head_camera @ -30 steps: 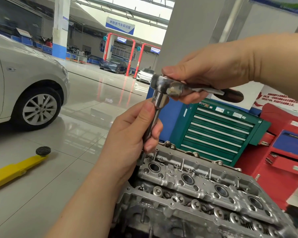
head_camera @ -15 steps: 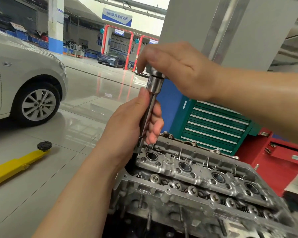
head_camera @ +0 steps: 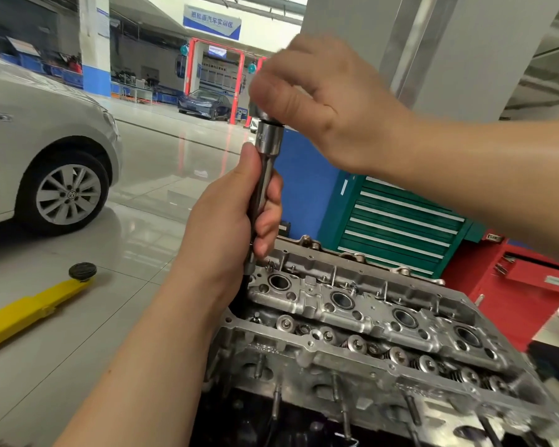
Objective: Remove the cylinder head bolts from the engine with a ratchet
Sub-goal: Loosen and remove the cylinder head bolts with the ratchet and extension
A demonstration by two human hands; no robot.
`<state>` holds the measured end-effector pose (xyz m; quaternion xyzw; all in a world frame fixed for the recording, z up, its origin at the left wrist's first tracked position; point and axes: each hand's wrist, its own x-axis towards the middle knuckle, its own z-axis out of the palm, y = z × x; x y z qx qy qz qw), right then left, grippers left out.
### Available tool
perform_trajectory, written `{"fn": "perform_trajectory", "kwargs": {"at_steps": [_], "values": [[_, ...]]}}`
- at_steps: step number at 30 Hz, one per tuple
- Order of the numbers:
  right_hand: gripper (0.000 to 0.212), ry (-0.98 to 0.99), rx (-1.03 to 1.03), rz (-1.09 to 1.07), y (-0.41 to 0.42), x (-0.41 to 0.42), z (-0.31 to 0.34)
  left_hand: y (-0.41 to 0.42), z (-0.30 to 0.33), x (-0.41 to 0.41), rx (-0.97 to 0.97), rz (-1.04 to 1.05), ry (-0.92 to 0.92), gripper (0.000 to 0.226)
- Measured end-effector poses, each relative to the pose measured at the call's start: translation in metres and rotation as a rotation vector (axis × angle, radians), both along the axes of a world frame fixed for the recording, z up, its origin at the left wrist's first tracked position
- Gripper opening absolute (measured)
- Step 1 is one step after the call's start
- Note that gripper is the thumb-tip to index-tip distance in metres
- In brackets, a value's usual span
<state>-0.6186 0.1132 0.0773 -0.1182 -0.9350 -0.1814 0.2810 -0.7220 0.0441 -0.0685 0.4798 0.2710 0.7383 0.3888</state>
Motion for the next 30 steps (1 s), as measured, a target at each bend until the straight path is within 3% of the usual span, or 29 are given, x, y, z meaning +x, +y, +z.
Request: {"fn": "perform_trajectory", "kwargs": {"at_steps": [5,11,17,22,30], "values": [[0.039,0.032,-0.168,0.045,-0.003,0.004,-0.006,0.003,0.000,-0.001,-0.005,0.005,0.012,0.052],[0.053,-0.063,-0.263,0.200,0.003,0.007,-0.008,-0.001,-0.001,-0.003,0.015,-0.072,0.023,0.052],[0.060,-0.207,0.062,0.243,0.005,-0.008,0.009,-0.005,-0.002,-0.004,0.047,-0.103,0.019,0.052],[0.073,-0.295,0.134,0.274,0.006,-0.011,0.016,-0.006,-0.002,-0.004,0.039,-0.100,0.050,0.046],[0.063,-0.210,0.130,0.293,0.002,-0.017,0.011,-0.008,0.000,-0.003,0.008,-0.078,0.070,0.054]]}}
